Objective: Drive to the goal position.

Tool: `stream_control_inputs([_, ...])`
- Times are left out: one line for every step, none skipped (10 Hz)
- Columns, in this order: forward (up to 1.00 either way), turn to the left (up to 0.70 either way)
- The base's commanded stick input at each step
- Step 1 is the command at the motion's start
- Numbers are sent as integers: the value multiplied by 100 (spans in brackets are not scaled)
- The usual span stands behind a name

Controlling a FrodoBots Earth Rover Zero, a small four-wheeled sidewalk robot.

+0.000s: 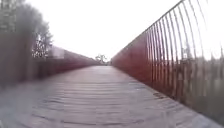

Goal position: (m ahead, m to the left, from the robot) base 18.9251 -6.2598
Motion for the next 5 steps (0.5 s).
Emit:
stream_control_inputs([70, 0])
stream_control_inputs([70, 0])
stream_control_inputs([70, 0])
stream_control_inputs([70, 0])
stream_control_inputs([70, 0])
